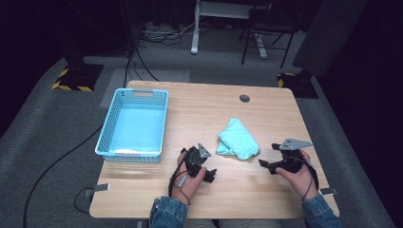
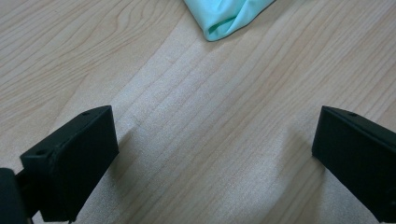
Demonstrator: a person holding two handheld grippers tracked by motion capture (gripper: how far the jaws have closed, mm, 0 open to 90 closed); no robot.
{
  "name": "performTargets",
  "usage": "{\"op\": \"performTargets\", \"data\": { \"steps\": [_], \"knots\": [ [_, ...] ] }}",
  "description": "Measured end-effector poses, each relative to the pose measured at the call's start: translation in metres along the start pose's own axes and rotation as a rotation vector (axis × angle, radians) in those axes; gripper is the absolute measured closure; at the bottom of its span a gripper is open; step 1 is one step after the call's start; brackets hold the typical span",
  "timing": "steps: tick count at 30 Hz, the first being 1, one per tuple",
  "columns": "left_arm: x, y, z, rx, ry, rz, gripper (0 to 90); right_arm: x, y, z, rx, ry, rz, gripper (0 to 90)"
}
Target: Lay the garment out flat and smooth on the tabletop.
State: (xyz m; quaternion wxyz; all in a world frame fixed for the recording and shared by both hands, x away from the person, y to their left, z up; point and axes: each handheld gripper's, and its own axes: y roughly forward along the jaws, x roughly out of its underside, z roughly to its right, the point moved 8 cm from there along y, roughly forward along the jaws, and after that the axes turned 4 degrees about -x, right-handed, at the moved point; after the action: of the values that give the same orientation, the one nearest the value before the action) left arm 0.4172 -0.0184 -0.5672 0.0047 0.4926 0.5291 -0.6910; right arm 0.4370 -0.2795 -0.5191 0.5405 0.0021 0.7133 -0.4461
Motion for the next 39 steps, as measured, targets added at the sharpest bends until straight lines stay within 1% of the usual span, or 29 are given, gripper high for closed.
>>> {"op": "performTargets", "data": {
  "steps": [1, 2, 3, 4, 5, 7, 8, 9, 10, 11, 15, 20, 21, 24, 25, 27, 31, 36, 39],
  "knots": [
    [0.001, 0.000, 0.000, 0.001, -0.003, -0.001, 0.0, -0.006, 0.002, -0.001, -0.003, -0.013, 0.004, 8.9],
    [0.001, 0.000, 0.000, 0.001, -0.003, -0.001, 0.0, -0.006, 0.002, -0.001, -0.003, -0.013, 0.004, 8.9],
    [0.002, -0.001, -0.001, -0.001, -0.001, -0.002, 0.0, -0.011, 0.005, -0.003, -0.014, -0.022, 0.007, 9.4],
    [0.002, -0.001, -0.001, -0.001, -0.001, -0.002, 0.0, -0.011, 0.005, -0.003, -0.014, -0.022, 0.007, 9.4],
    [0.002, -0.002, -0.002, -0.002, -0.002, 0.000, 0.0, -0.017, 0.008, -0.005, -0.019, -0.035, 0.006, 9.4],
    [0.003, -0.003, -0.003, -0.004, -0.005, -0.001, 0.0, -0.023, 0.012, -0.006, -0.022, -0.050, 0.004, 9.4],
    [0.003, -0.003, -0.003, -0.004, -0.005, -0.001, 0.1, -0.023, 0.012, -0.006, -0.022, -0.050, 0.004, 9.4],
    [0.003, -0.003, -0.004, -0.004, -0.006, -0.001, 0.0, -0.028, 0.014, -0.006, -0.022, -0.057, 0.007, 9.6],
    [0.003, -0.003, -0.004, -0.004, -0.006, -0.001, 0.1, -0.028, 0.014, -0.006, -0.022, -0.057, 0.007, 9.6],
    [0.004, -0.003, -0.004, -0.004, -0.005, 0.000, 0.0, -0.034, 0.016, -0.007, -0.026, -0.064, 0.010, 10.6],
    [0.004, -0.003, -0.004, -0.004, -0.004, 0.001, 0.1, -0.042, 0.022, -0.009, -0.038, -0.087, 0.002, 11.7],
    [0.004, -0.003, -0.004, -0.005, -0.005, 0.001, 0.1, -0.048, 0.028, -0.009, -0.044, -0.097, 0.000, 11.7],
    [0.004, -0.003, -0.005, -0.005, -0.004, 0.000, 0.1, -0.050, 0.031, -0.010, -0.053, -0.104, -0.005, 13.7],
    [0.004, -0.003, -0.005, -0.005, -0.005, -0.001, 0.0, -0.052, 0.033, -0.011, -0.059, -0.109, -0.012, 14.3],
    [0.004, -0.003, -0.005, -0.005, -0.006, -0.001, 0.1, -0.054, 0.036, -0.012, -0.068, -0.114, -0.015, 15.9],
    [0.004, -0.004, -0.005, -0.005, -0.005, -0.001, 0.0, -0.055, 0.039, -0.012, -0.074, -0.107, -0.024, 16.4],
    [0.004, -0.003, -0.005, -0.005, -0.005, -0.001, 0.0, -0.057, 0.044, -0.012, -0.084, -0.101, -0.021, 17.3],
    [0.004, -0.003, -0.005, -0.005, -0.005, -0.001, 0.0, -0.060, 0.049, -0.011, -0.078, -0.103, -0.031, 17.3],
    [0.004, -0.003, -0.005, -0.005, -0.005, -0.001, 0.1, -0.066, 0.054, -0.012, -0.081, -0.118, -0.034, 17.3]
  ]
}}
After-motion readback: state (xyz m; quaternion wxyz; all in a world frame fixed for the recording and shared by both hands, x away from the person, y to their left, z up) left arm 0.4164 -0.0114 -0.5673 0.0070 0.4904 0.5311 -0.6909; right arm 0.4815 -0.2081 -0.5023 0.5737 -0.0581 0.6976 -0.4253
